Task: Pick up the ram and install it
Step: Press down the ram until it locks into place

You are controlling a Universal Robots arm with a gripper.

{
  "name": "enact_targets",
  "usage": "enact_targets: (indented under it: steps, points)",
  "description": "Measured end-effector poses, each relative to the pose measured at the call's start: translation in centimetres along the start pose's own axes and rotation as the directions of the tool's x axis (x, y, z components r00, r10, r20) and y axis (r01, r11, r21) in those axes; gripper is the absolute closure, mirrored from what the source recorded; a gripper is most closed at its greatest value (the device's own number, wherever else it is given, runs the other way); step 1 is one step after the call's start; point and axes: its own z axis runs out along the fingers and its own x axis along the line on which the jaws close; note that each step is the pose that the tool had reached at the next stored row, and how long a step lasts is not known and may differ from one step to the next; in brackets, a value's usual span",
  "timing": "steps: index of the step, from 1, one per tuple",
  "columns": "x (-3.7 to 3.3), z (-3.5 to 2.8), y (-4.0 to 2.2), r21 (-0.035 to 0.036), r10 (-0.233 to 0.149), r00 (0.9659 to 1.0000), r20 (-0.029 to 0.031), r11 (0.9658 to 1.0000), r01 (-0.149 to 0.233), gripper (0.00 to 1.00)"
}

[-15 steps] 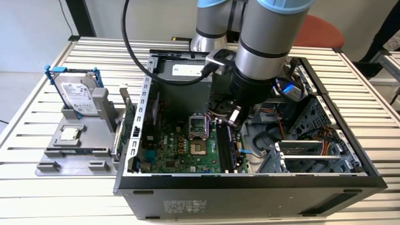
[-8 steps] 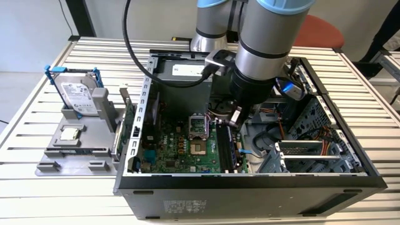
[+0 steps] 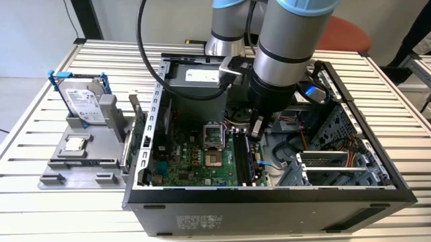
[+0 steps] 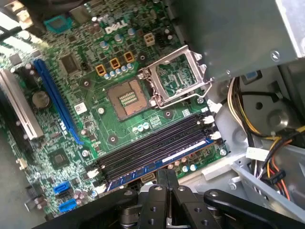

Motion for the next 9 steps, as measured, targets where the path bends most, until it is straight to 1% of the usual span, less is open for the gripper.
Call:
enact_targets:
  steps: [2, 4, 7, 9]
  points:
    - [0.0, 0.01, 0.0, -0.0009, -0.036, 0.9994, 0.0003, 0.9994, 0.036, 1.0]
    - [0.0, 0.01, 0.0, -0.0017, -0.071, 0.9975, 0.0008, 0.9975, 0.071, 1.0]
    - [0.0, 0.01, 0.0, -0.003, -0.121, 0.9926, 0.0012, 0.9926, 0.121, 1.0]
    - [0.0, 0.01, 0.0, -0.0039, -0.152, 0.9884, 0.0014, 0.9884, 0.152, 1.0]
